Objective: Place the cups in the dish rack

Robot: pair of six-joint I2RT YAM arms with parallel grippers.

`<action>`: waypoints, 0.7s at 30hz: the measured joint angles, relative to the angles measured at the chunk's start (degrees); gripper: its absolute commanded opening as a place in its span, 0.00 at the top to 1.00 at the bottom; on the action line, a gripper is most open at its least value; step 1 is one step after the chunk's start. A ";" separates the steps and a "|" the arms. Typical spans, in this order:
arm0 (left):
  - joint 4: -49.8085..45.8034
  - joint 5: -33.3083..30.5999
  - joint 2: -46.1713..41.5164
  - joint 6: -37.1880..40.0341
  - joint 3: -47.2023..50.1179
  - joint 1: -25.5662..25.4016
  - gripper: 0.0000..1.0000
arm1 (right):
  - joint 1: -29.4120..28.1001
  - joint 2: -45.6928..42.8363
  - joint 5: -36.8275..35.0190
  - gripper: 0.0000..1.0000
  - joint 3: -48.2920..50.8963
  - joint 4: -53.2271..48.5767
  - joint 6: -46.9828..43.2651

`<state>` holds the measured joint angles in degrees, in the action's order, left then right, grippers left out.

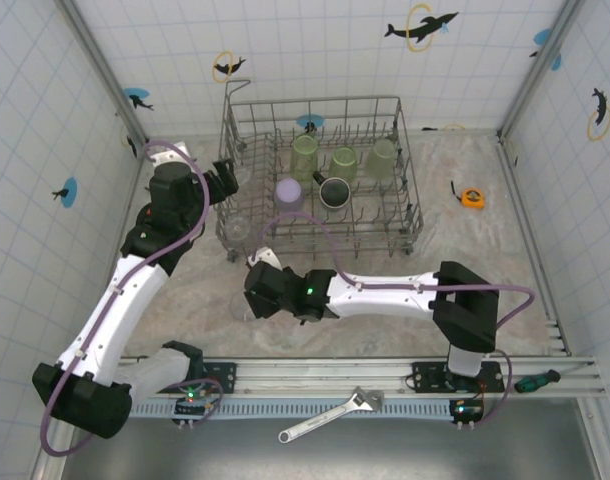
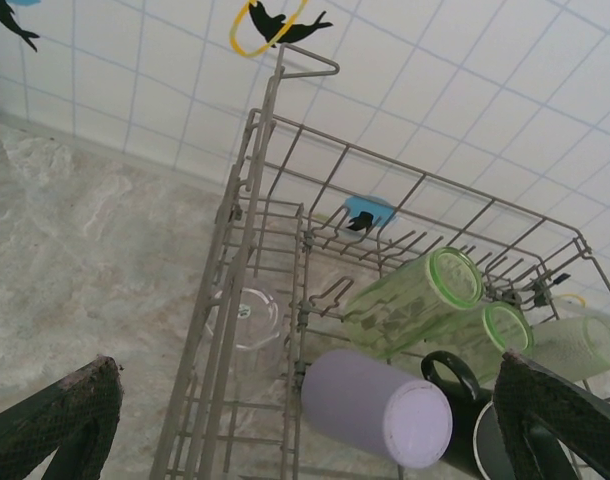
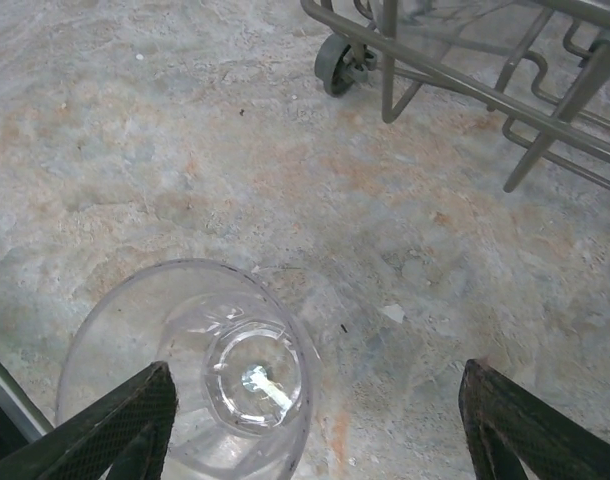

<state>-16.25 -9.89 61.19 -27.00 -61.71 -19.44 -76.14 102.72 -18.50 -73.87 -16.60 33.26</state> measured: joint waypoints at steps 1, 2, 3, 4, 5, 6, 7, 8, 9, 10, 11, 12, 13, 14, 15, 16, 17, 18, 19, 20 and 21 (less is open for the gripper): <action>-0.02 -0.02 0.00 0.02 0.02 0.00 0.02 | 0.02 0.09 0.13 0.29 0.00 -0.09 0.00; -0.04 0.00 0.00 0.00 0.07 0.00 0.02 | 0.02 0.57 0.17 0.30 -0.48 -0.79 0.33; -0.09 0.00 -0.02 0.02 0.13 0.00 0.02 | 0.09 1.36 0.28 0.31 -1.29 -1.42 0.42; -0.09 0.00 -0.04 0.02 0.17 0.00 0.02 | 0.09 2.16 0.35 0.31 -1.99 -1.64 0.46; -0.17 0.02 -0.04 0.02 0.20 0.00 0.03 | 0.11 3.02 0.37 0.33 -2.56 -1.92 0.57; -0.26 0.02 -0.04 0.02 0.20 0.00 0.03 | 0.13 3.58 0.37 0.34 -2.82 -2.16 0.66; -0.37 0.02 -0.04 0.02 0.20 0.00 0.02 | 0.13 3.98 0.44 0.35 -2.91 -2.54 0.74; -0.46 0.02 -0.07 0.02 0.20 0.00 0.02 | 0.13 4.35 0.55 0.37 -2.91 -2.89 0.81; -0.48 0.02 -0.07 0.02 0.20 0.00 0.02 | 0.15 4.63 0.66 0.38 -2.91 -3.15 0.87; -0.48 0.02 -0.09 0.02 0.20 0.00 0.02 | 0.22 4.87 0.76 0.39 -2.91 -3.32 0.81; -0.48 0.02 -0.09 0.02 0.20 0.00 0.02 | 0.26 5.16 0.83 0.39 -2.97 -3.54 0.87; -0.48 0.02 -0.09 0.02 0.20 0.00 0.02 | 0.35 5.35 0.94 0.41 -2.99 -3.65 0.83; -0.50 0.02 -0.09 0.02 0.20 0.00 0.02 | 0.39 5.53 1.05 0.44 -3.02 -3.65 0.87; -0.50 0.02 -0.09 0.02 0.20 0.00 0.02 | 0.50 5.64 1.20 0.47 -3.02 -3.72 0.83; -0.50 0.02 -0.09 0.02 0.20 0.00 0.02 | 0.52 5.68 1.36 0.49 -3.04 -3.78 0.81; -0.50 0.02 -0.09 0.02 0.20 0.00 0.02 | 0.70 5.75 1.55 0.52 -3.08 -3.85 0.90; -0.50 0.04 -0.09 0.02 0.20 0.00 0.03 | 0.79 5.77 1.77 0.55 -3.10 -3.82 0.96; -0.50 0.04 -0.09 0.02 0.20 0.00 0.02 | 0.87 5.77 1.95 0.57 -3.10 -3.87 0.90; -0.52 0.13 -0.09 0.02 0.20 0.00 0.02 | 0.90 5.77 2.16 0.61 -3.13 -3.82 0.94; -0.52 0.17 -0.09 0.02 0.20 0.00 0.02 | 1.09 5.77 2.38 0.63 -3.19 -3.87 0.96; -0.55 0.17 -0.09 0.02 0.20 0.00 0.02 | 1.16 5.79 2.51 0.66 -3.26 -3.85 0.96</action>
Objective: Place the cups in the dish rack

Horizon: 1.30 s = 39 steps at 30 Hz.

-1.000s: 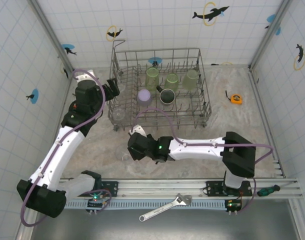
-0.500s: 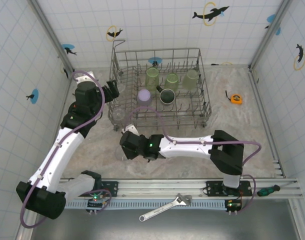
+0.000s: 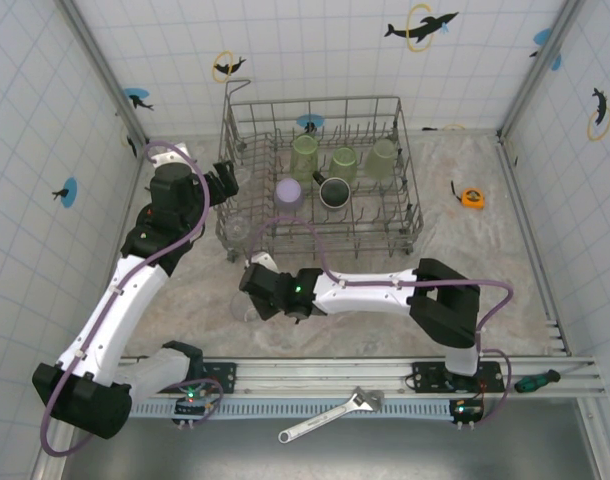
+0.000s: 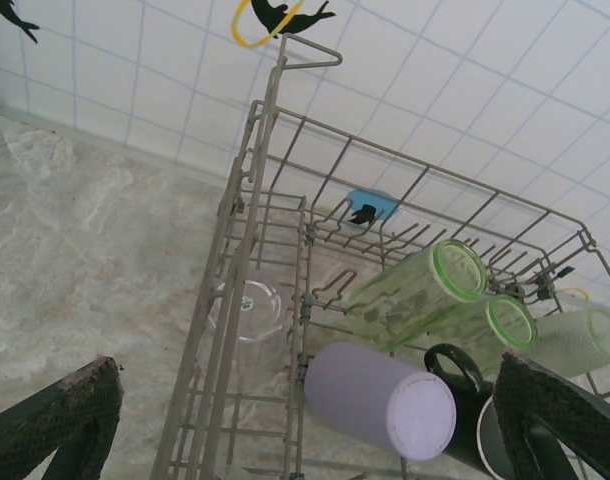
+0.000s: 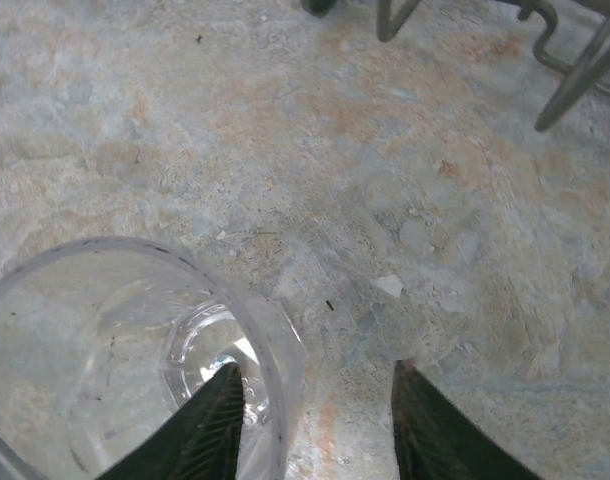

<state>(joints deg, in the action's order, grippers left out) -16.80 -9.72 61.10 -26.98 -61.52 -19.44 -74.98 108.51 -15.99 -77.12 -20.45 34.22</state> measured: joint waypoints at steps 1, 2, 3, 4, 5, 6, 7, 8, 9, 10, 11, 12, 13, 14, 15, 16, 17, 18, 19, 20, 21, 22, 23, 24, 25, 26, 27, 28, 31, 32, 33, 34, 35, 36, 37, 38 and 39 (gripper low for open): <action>-0.09 0.02 0.00 0.00 0.00 0.00 0.03 | 0.11 0.04 0.28 0.68 -0.09 0.04 0.09; -0.22 0.02 0.00 0.00 0.00 0.00 0.02 | 0.22 0.07 0.46 0.70 -0.17 0.09 0.04; -0.33 0.02 0.00 0.00 0.00 0.00 0.02 | 0.31 0.13 0.70 0.72 -0.20 0.15 0.04; -0.39 0.02 0.00 0.00 0.00 0.00 0.02 | 0.37 0.20 0.90 0.74 -0.20 0.17 0.07; -0.39 0.02 0.00 0.00 0.00 0.00 0.02 | 0.46 0.28 1.09 0.76 -0.20 0.24 0.11; -0.39 0.04 0.00 0.00 0.00 0.00 0.02 | 0.46 0.35 1.25 0.77 -0.20 0.24 0.11; -0.39 0.04 0.00 0.00 0.00 0.00 0.02 | 0.50 0.39 1.38 0.77 -0.20 0.26 0.09; -0.44 0.04 0.00 0.00 0.00 0.00 0.03 | 0.59 0.39 1.55 0.78 -0.20 0.26 0.11; -0.46 0.04 0.00 0.00 0.00 0.00 0.02 | 0.63 0.42 1.64 0.78 -0.20 0.28 0.11; -0.48 0.04 0.00 0.00 0.00 0.00 0.02 | 0.72 0.42 1.86 0.80 -0.20 0.26 0.09; -0.52 0.04 0.00 0.00 0.00 0.00 0.02 | 0.81 0.46 2.03 0.81 -0.20 0.26 0.09; -0.55 0.04 0.00 0.00 0.00 0.00 0.02 | 0.85 0.50 2.16 0.83 -0.20 0.26 0.09; -0.57 0.04 0.00 0.00 0.00 0.00 0.02 | 0.85 0.59 2.29 0.85 -0.22 0.26 0.07; -0.57 0.04 0.00 -0.02 0.00 0.00 0.02 | 0.90 0.74 2.45 0.87 -0.28 0.28 0.04; -0.57 0.02 0.00 0.00 0.00 0.00 0.02 | 1.01 0.87 2.49 0.90 -0.35 0.26 0.04; -0.59 0.02 0.00 0.00 0.00 0.00 0.02 | 1.05 0.94 2.62 0.93 -0.55 0.26 -0.04; -0.61 0.02 0.00 0.00 0.00 0.00 0.02 | 1.09 1.01 2.78 0.96 -0.70 0.28 -0.11; -0.70 0.02 0.00 0.00 0.00 0.00 0.02 | 1.11 1.14 2.78 0.98 -0.72 0.31 -0.04; -0.79 0.02 0.00 -0.02 0.00 0.00 0.02 | 1.16 1.20 2.89 1.00 -0.72 0.42 -0.04; -0.81 0.02 0.00 -0.02 0.00 0.00 0.02 | 1.22 1.20 3.02 1.00 -0.72 0.42 -0.13; -0.81 0.02 0.00 0.00 0.00 0.00 0.02 | 1.22 1.20 3.06 1.00 -0.74 0.42 -0.17; -0.81 0.02 0.00 0.00 0.00 0.00 0.02 | 1.22 1.20 3.04 1.00 -0.74 0.42 -0.20; -0.81 0.02 0.00 0.00 0.00 0.00 0.02 | 1.22 1.18 3.02 1.00 -0.72 0.39 -0.28; -0.83 0.04 0.00 0.00 0.00 0.00 0.02 | 1.20 1.16 3.04 1.00 -0.72 0.37 -0.39; -0.87 0.02 0.00 0.00 0.00 0.00 0.02 | 1.20 1.14 3.04 1.00 -0.74 0.33 -0.57; -0.90 0.02 0.00 0.00 0.00 0.00 0.02 | 1.20 1.03 2.99 1.00 -0.72 0.22 -0.72; -0.94 0.04 0.00 0.00 0.00 0.00 0.02 | 1.20 0.87 2.97 1.00 -0.72 -0.02 -0.83; -0.98 0.02 0.02 0.00 0.00 0.00 0.02 | 1.20 0.59 2.93 1.00 -0.70 -0.59 -1.05; -1.31 0.04 0.13 0.00 -0.13 0.00 0.02 | 1.20 -1.57 2.58 1.00 0.02 -2.21 -1.49; -1.51 0.07 0.17 0.00 -0.26 0.00 0.02 | 1.20 -2.95 2.40 1.00 0.59 -2.67 -1.62; -1.68 0.07 0.20 -0.02 -0.42 0.00 0.02 | 1.22 -4.33 2.25 1.00 1.07 -3.13 -1.70; -1.86 0.17 0.26 -0.02 -0.57 0.00 0.02 | 1.22 -6.10 1.99 1.00 1.49 -3.80 -1.73; -2.01 0.22 0.33 -0.02 -0.74 0.00 0.03 | 1.22 -7.67 1.73 1.00 1.75 -4.17 -1.81; -2.08 0.26 0.42 -0.02 -0.90 0.00 0.02 | 1.27 -9.09 1.53 1.00 2.01 -4.31 -1.86; -2.12 0.42 0.52 -0.04 -1.07 0.00 0.02 | 1.36 -11.02 1.27 1.00 2.45 -4.46 -1.90; -2.19 0.52 0.68 -0.04 -1.29 0.00 0.02 | 1.51 -12.83 1.03 1.00 2.95 -4.68 -1.92; -2.25 0.74 0.81 -0.04 -1.55 0.00 0.02 | 1.64 -14.19 0.85 1.00 3.41 -4.79 -1.97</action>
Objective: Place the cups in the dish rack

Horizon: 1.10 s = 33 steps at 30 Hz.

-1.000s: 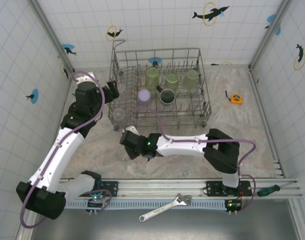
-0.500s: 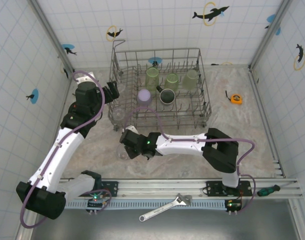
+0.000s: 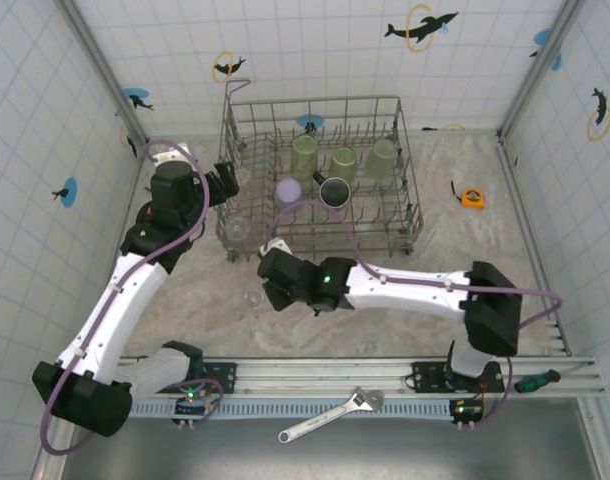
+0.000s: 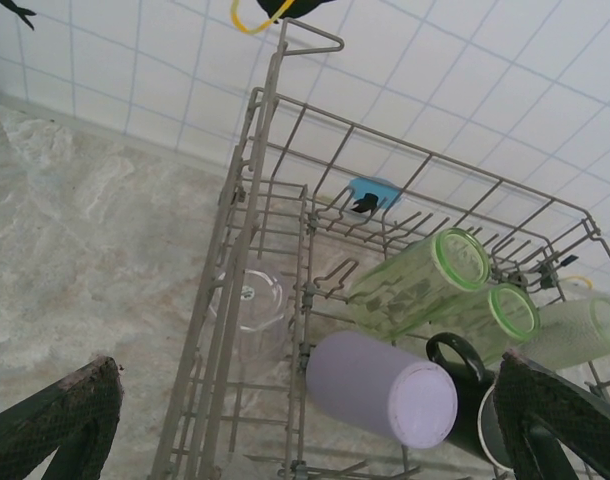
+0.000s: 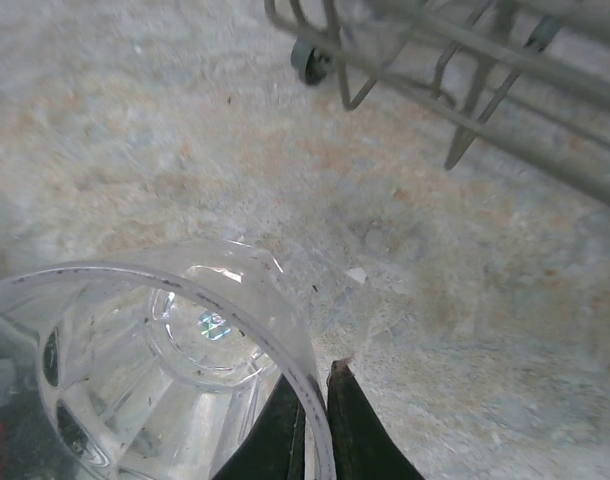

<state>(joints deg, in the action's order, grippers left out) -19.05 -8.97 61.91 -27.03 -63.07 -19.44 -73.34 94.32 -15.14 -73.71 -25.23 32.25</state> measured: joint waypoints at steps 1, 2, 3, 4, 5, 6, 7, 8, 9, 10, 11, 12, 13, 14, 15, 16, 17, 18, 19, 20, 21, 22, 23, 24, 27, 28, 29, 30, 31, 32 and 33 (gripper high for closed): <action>0.00 0.33 0.13 0.00 -0.24 0.00 0.02 | 0.31 -1.90 -0.28 1.00 0.81 -0.33 -0.04; -0.02 0.55 0.26 -0.02 -0.50 0.00 0.02 | 0.68 -3.48 -0.55 1.00 1.64 -0.50 -0.11; -0.07 0.74 0.44 -0.02 -0.76 0.00 0.02 | 1.03 -4.76 -0.72 1.00 2.40 -0.66 -0.13; -0.07 0.94 0.63 -0.04 -1.05 0.00 0.02 | 1.49 -6.19 -1.03 1.00 3.21 -1.05 -0.17; -0.04 1.05 0.85 -0.07 -1.31 0.00 0.02 | 2.08 -7.65 -1.29 1.00 4.04 -1.49 -0.17; -0.15 1.27 1.07 -0.20 -1.62 0.00 0.02 | 2.62 -8.72 -1.44 1.00 4.72 -1.75 -0.24; -0.20 1.55 1.36 -0.24 -1.95 0.00 0.02 | 3.30 -10.01 -1.57 1.00 5.42 -2.03 -0.31; -0.22 1.81 1.60 -0.31 -2.25 0.00 0.02 | 3.96 -11.13 -1.64 1.00 5.90 -2.29 -0.37; -0.24 2.10 1.92 -0.42 -2.64 0.00 0.03 | 4.70 -12.46 -1.75 1.00 6.27 -2.71 -0.44; -0.22 2.40 2.29 -0.46 -3.08 0.00 0.02 | 5.55 -13.60 -1.75 1.00 6.36 -3.26 -0.61; -0.24 2.56 2.58 -0.46 -3.48 0.00 0.02 | 6.27 -14.56 -1.70 1.00 6.36 -3.50 -0.76; -0.22 2.84 2.95 -0.48 -3.96 0.00 0.02 | 7.28 -15.80 -1.60 1.00 6.36 -3.61 -1.01; -0.22 3.06 3.37 -0.55 -4.52 0.00 0.02 | 8.33 -16.98 -1.49 1.00 6.36 -3.74 -1.29; -0.22 3.41 3.76 -0.63 -5.01 0.00 0.02 | 9.33 -17.86 -1.29 1.00 6.36 -3.82 -1.53; -0.22 3.65 4.17 -0.68 -5.51 0.00 0.02 | 10.58 -18.78 -0.98 1.00 6.36 -3.82 -1.88; -0.20 3.93 4.70 -0.87 -6.05 0.00 0.03 | 12.09 -19.61 -0.55 1.00 6.34 -3.82 -2.19; -0.22 4.11 5.18 -1.05 -6.47 0.00 0.02 | 13.42 -20.09 0.04 1.00 6.32 -3.82 -2.54; -0.22 4.33 5.68 -1.14 -6.88 0.00 0.02 | 14.97 -20.37 0.87 1.00 6.25 -3.80 -3.02; -0.22 4.50 6.21 -1.31 -7.34 0.00 0.02 | 16.74 -20.44 1.84 1.00 6.10 -3.80 -3.43; -0.20 4.72 6.69 -1.49 -7.69 0.00 0.02 | 18.03 -20.44 3.37 1.00 5.99 -4.24 -3.87; -0.20 4.94 7.17 -1.51 -8.09 0.00 0.02 | 19.17 -20.41 4.83 1.00 5.95 -4.63 -4.37; -0.20 5.11 7.61 -1.51 -8.44 0.00 0.02 | 20.24 -20.35 6.38 1.00 5.86 -4.90 -4.81; -0.20 5.25 7.98 -1.51 -8.76 0.00 0.02 | 21.14 -20.20 7.85 1.00 5.60 -5.16 -5.20; -0.22 5.44 8.44 -1.51 -9.16 0.00 0.02 | 22.08 -19.89 9.49 1.00 5.07 -5.55 -5.60; -0.20 5.88 9.73 -1.53 -10.25 0.00 0.02 | 24.74 -18.43 14.12 1.00 3.21 -6.60 -6.71; -0.20 6.08 10.14 -1.55 -10.60 0.00 0.02 | 25.62 -17.88 15.61 1.00 2.73 -6.71 -6.97; -0.22 6.38 10.45 -1.55 -10.88 0.00 0.02 | 26.40 -17.38 16.92 1.00 2.34 -6.71 -7.17; -0.20 6.56 10.78 -1.57 -11.19 0.00 0.02 | 27.34 -16.79 18.36 1.00 1.86 -6.71 -7.30; -0.17 6.71 11.13 -1.64 -11.50 0.00 0.02 | 28.26 -16.22 19.65 1.00 1.40 -6.67 -7.41; -0.20 6.91 11.34 -1.70 -11.76 0.00 0.02 | 28.96 -15.74 20.59 1.00 0.96 -6.69 -7.45; -0.22 7.06 11.67 -1.73 -12.07 0.00 0.02 | 29.68 -15.23 21.57 1.00 0.37 -6.69 -7.48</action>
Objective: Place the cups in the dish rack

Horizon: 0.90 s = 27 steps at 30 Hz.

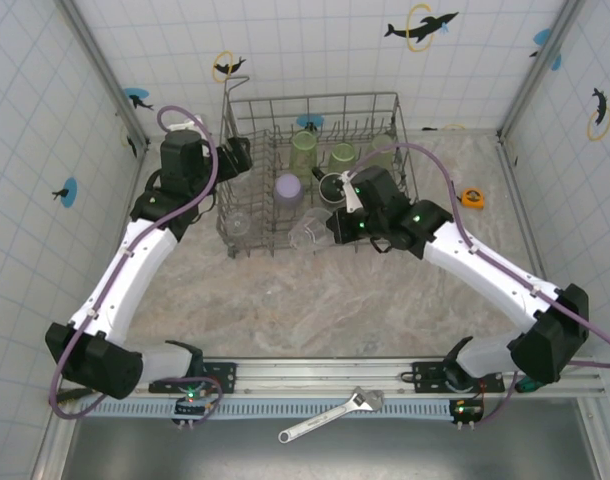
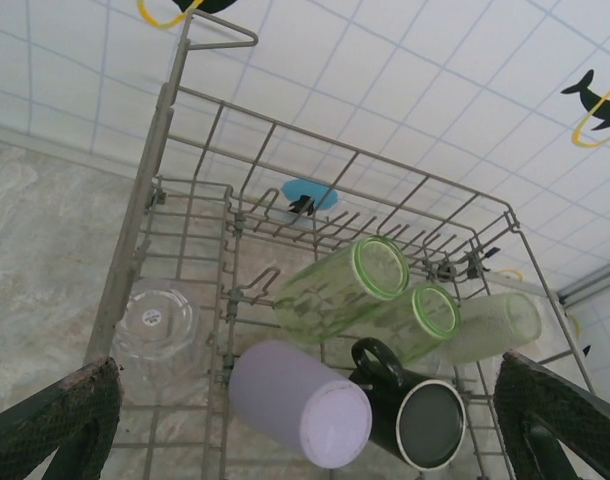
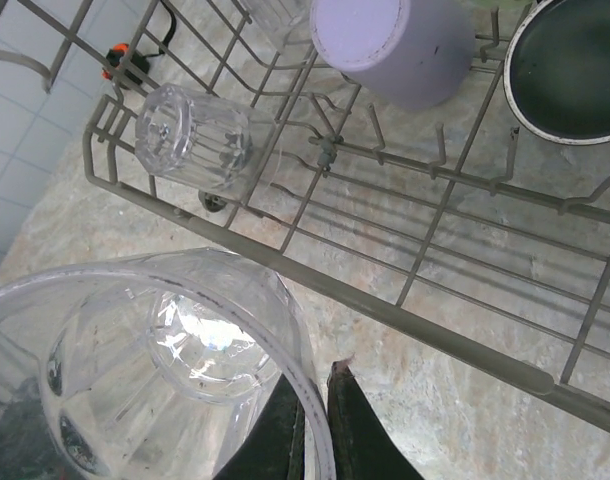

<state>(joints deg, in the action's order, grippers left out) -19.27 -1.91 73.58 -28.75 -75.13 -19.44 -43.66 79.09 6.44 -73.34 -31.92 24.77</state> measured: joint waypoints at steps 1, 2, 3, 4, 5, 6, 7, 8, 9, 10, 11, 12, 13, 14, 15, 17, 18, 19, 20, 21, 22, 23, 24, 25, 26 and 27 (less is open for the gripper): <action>0.04 0.11 0.28 -0.02 -0.26 0.00 0.03 | 0.63 0.48 0.79 1.00 -0.55 0.09 -0.04; 0.09 0.31 0.50 -0.04 -0.44 0.00 0.02 | 1.09 0.74 1.38 1.00 -0.92 0.33 -0.09; 0.07 0.59 0.76 -0.13 -0.63 0.00 0.02 | 1.55 0.98 1.88 1.00 -1.36 0.57 -0.11; 0.13 0.90 1.01 -0.22 -0.74 0.00 0.03 | 2.01 1.01 2.32 1.00 -1.55 0.98 -0.13; 0.17 1.14 1.16 -0.22 -0.81 0.00 0.02 | 2.40 1.01 2.69 1.00 -1.73 1.33 -0.13; 0.20 1.38 1.36 -0.24 -0.85 0.00 0.02 | 2.75 1.01 2.97 1.00 -1.97 1.66 -0.09; 0.22 1.51 1.49 -0.24 -0.90 0.00 0.02 | 3.06 1.01 2.91 1.00 -2.10 2.73 -0.09; 0.24 1.60 1.60 -0.26 -0.92 0.00 0.02 | 3.41 1.01 2.86 1.00 -2.34 3.82 0.00; 0.22 1.77 1.68 -0.31 -0.92 0.00 0.02 | 3.96 1.01 2.80 1.00 -2.64 5.01 0.07; 0.24 1.99 1.77 -0.46 -0.92 0.00 0.02 | 4.44 0.98 2.47 1.00 -2.95 5.95 0.09; 0.24 2.21 1.81 -0.66 -0.96 0.00 0.02 | 4.79 0.98 2.40 1.00 -3.13 6.67 0.13; 0.24 2.47 1.81 -0.85 -1.01 0.00 0.02 | 5.22 0.98 2.38 1.00 -3.30 7.48 0.24; 0.26 2.67 1.81 -1.09 -1.01 0.00 0.02 | 5.57 0.98 2.36 1.00 -3.37 8.00 0.31; 0.26 2.86 1.81 -1.22 -1.03 0.00 0.02 | 5.84 0.96 2.36 1.00 -3.43 8.31 0.39; 0.28 3.04 1.81 -1.31 -1.05 0.00 0.02 | 5.99 0.94 2.36 1.00 -3.43 8.72 0.52; 0.46 3.43 1.81 -1.53 -1.05 0.00 0.02 | 6.32 0.90 2.45 1.00 -3.43 9.55 0.81; 0.50 3.72 1.81 -1.70 -1.07 0.00 0.03 | 6.56 0.90 2.73 1.00 -3.43 10.16 0.98; 0.50 4.15 1.81 -1.81 -1.07 0.00 0.02 | 6.84 0.87 3.10 1.00 -3.43 10.82 1.20; 0.55 4.48 1.86 -2.01 -1.07 0.00 0.02 | 7.21 0.90 3.54 1.00 -3.43 11.45 1.36; 0.66 4.94 1.88 -2.36 -1.09 0.00 0.02 | 7.78 0.90 4.17 1.00 -3.43 12.22 1.55; 0.87 5.60 1.97 -2.78 -1.09 0.00 0.02 | 8.41 0.87 4.74 1.00 -3.43 13.25 1.79; 1.07 5.99 2.08 -2.97 -1.09 0.00 0.02 | 8.94 0.90 5.35 1.00 -3.43 14.10 2.03; 1.40 6.71 2.23 -3.26 -1.11 0.00 0.02 | 9.62 0.92 6.05 1.00 -3.43 15.28 2.36; 1.81 7.43 2.47 -3.56 -1.11 0.00 0.03 | 10.34 0.98 7.04 1.00 -3.41 16.79 2.93; 2.19 8.02 2.69 -3.91 -1.11 0.00 0.02 | 10.97 1.07 7.98 1.00 -3.28 18.40 3.52; 2.62 8.87 2.97 -4.35 -1.11 0.00 0.02 | 11.74 1.18 9.03 1.00 -2.86 20.70 4.37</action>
<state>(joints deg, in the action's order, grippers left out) -16.64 6.96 76.55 -33.10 -76.25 -19.44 -31.92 80.27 15.46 -76.20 -11.22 29.15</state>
